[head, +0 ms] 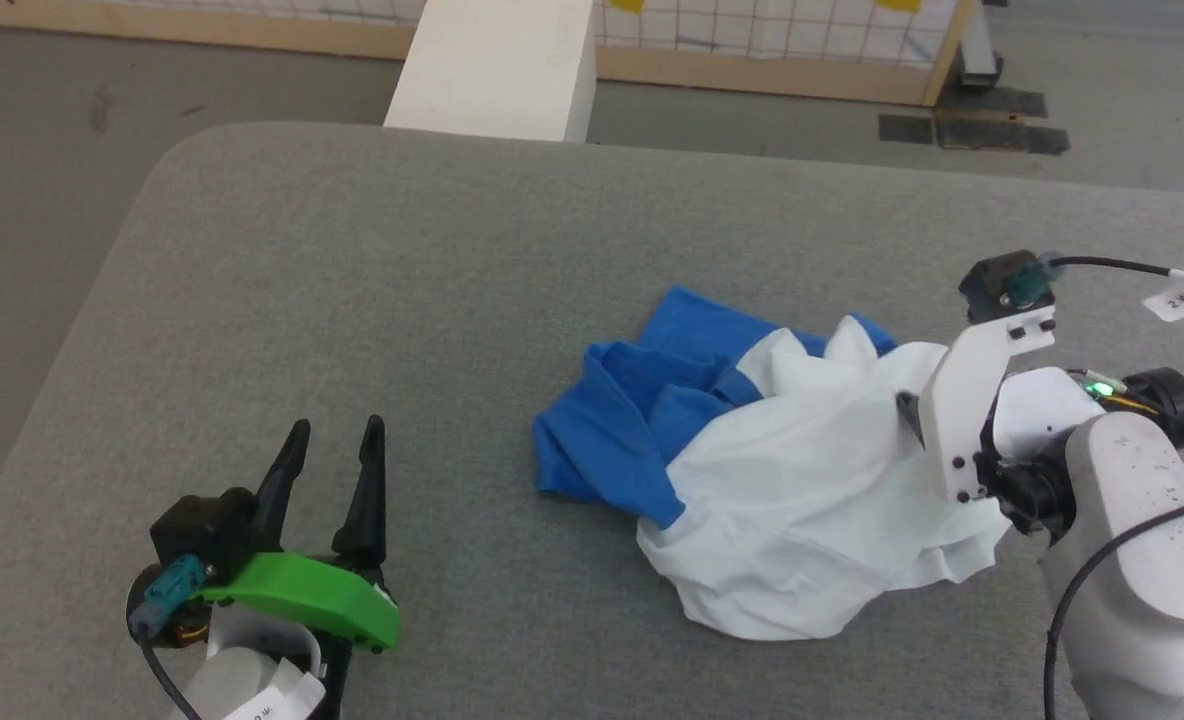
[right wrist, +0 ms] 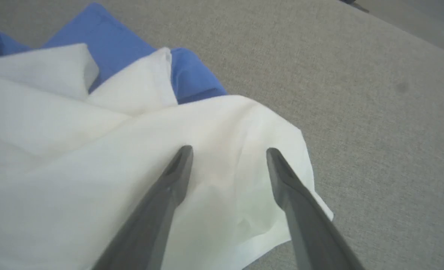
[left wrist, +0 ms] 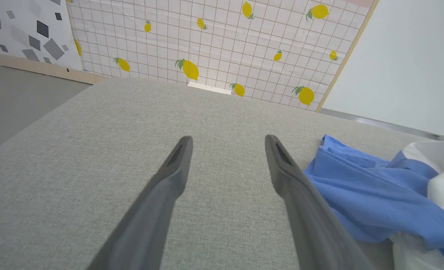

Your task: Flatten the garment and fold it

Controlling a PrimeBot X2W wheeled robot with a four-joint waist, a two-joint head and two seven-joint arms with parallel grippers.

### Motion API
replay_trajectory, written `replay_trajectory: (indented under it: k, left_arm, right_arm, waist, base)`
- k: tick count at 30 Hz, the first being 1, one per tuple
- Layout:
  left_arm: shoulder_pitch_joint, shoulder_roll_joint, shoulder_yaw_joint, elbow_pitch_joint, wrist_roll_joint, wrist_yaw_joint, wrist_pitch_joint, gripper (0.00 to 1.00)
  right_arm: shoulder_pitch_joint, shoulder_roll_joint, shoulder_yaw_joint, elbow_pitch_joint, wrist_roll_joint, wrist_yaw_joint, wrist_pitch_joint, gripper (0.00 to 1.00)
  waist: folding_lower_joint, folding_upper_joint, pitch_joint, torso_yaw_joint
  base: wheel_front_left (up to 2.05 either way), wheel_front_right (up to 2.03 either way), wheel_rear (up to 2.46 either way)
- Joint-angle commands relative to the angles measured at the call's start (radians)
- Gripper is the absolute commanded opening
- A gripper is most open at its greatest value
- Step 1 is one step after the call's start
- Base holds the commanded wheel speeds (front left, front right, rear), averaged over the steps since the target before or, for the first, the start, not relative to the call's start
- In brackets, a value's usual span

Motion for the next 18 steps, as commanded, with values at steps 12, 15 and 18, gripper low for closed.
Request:
replay_trajectory:
  k: [12, 15, 18]
  left_arm:
    - [-0.022, -0.04, 0.055, 0.031, 0.033, -0.041, -0.008, 1.0]
    - [-0.018, -0.052, 0.065, 0.032, 0.042, -0.048, -0.008, 1.0]
    - [-0.008, -0.064, 0.07, 0.042, 0.051, -0.053, -0.008, 1.0]
  right_arm:
    - [0.034, -0.029, 0.065, -0.044, 0.126, -0.002, 0.09, 0.0]
    - [0.061, -0.022, 0.024, -0.108, 0.164, -0.002, 0.029, 0.0]
    - [0.14, -0.016, -0.022, -0.212, 0.188, -0.002, -0.032, 0.0]
  waist:
    - [0.0, 0.0062, 0.031, 0.016]
    - [0.0, 0.0062, 0.01, 0.003]
    - [0.0, 0.0062, -0.018, -0.011]
  base:
    - [0.0, 0.0, 0.0]
    - [0.0, 0.0, 0.0]
    - [0.0, 0.0, 0.0]
